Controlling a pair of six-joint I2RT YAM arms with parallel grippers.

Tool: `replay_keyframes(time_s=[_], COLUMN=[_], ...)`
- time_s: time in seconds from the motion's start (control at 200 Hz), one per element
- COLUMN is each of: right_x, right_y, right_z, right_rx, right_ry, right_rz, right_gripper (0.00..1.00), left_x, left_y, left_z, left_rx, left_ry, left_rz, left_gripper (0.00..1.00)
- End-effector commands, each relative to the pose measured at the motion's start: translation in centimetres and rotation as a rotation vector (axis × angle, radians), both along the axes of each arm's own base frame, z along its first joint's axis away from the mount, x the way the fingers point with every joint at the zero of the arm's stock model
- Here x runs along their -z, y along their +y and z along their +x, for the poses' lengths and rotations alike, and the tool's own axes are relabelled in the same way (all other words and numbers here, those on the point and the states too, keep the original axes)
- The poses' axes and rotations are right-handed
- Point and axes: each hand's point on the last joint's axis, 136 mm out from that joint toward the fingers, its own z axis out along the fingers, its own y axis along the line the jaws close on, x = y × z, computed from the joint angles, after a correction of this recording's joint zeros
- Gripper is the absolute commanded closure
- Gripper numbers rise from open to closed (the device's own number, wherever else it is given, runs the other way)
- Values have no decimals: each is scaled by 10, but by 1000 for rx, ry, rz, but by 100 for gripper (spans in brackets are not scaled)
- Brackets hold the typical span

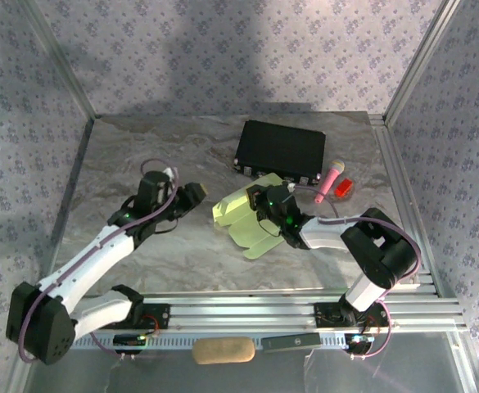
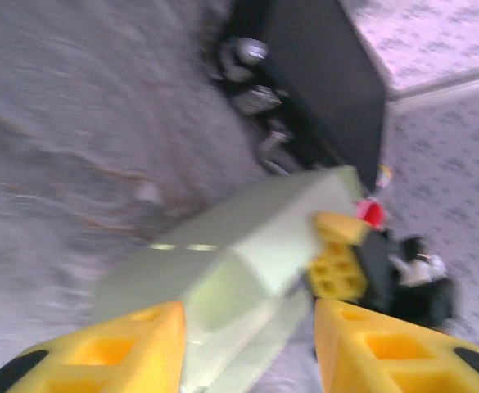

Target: Fold the paper box

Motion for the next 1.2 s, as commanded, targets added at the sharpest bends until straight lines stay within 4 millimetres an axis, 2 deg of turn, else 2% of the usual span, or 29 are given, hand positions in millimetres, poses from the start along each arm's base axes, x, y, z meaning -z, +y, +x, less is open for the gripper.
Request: replay_keyframes(time_s=[0.0,0.125,0.31,0.64,0.805,1.104,1.194], right_x=[9,9,7,5,5,9,9], right_y=[-2,-2,-2,-3,-6,-9,-10], right_z=[-2,-3,-3,-2,-1,1,1], right_rx=[-1,-5,-12,-14,-9,-6,-3], right_ry=[46,49,49,49,50,55,55], right_rz=[-5,-5,-8,-5,-6,1,3], right_gripper=[100,100,100,100,100,100,100], left_x=[40,58,95,127,126,102,101], left_y=[20,21,27,-14,-34,-67,-70], left_z=[-11,-9,-5,3,4,-3,-4], left_rx=[49,142,196,351,392,460,465], left_ry=[30,-15,-8,-39,-112,-252,-253], left_rz=[136,259,379,447,451,399,400], left_gripper=[69,83,87,87,86,85,85])
